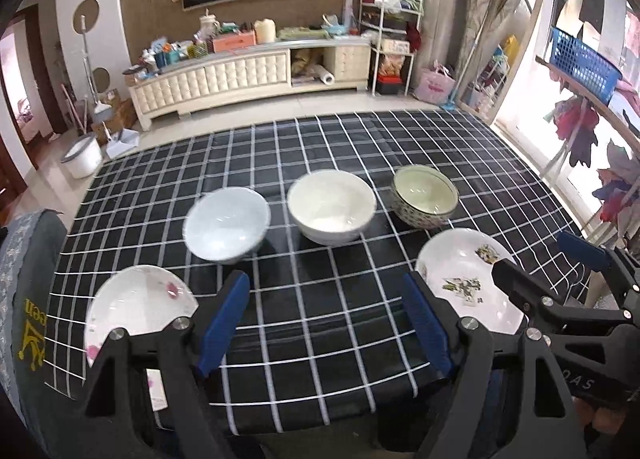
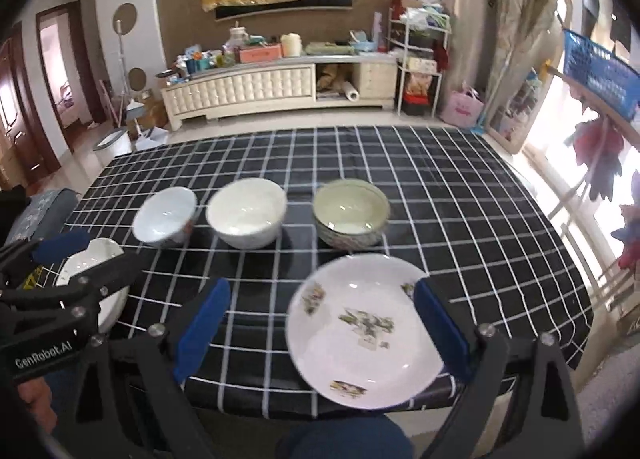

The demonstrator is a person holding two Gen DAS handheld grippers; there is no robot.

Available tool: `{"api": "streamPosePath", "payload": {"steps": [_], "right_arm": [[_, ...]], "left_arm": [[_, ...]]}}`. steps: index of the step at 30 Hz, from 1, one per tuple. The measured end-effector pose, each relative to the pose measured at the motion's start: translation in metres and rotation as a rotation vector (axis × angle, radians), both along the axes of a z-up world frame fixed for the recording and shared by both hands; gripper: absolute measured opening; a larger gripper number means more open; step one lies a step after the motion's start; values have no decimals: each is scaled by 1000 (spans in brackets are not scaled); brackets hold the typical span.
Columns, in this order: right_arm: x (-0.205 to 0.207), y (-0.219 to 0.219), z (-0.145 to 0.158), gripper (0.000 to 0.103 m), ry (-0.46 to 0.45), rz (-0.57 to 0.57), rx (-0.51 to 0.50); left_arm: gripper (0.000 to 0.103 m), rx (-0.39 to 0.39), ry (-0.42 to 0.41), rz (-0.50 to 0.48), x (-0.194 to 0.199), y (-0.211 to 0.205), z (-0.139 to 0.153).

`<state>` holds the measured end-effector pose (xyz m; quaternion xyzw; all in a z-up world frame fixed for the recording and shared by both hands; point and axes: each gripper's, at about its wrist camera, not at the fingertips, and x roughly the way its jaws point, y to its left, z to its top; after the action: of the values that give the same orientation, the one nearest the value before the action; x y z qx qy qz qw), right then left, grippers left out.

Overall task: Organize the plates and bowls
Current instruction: 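Grasp the cartoon-print plate rim with the left tool and lift it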

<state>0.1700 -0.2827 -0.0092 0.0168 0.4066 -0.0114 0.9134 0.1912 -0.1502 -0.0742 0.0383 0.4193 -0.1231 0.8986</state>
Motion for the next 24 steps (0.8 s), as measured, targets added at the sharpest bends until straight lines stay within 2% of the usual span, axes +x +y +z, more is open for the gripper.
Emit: {"api": "streamPosePath", "payload": {"steps": [7, 11, 18, 24], "right_arm": [[2, -38, -15, 95, 43, -57, 16], [5, -58, -26, 95, 76, -85, 16], [12, -84, -48, 95, 139, -121, 0], [17, -106, -70, 95, 195, -144, 23]], "left_arm": [[77, 4, 70, -38, 13, -33, -24], [77, -19, 105, -104, 19, -57, -37], [77, 37, 157, -172, 31, -94, -66], [77, 29, 269, -193, 49, -109, -100]]}}
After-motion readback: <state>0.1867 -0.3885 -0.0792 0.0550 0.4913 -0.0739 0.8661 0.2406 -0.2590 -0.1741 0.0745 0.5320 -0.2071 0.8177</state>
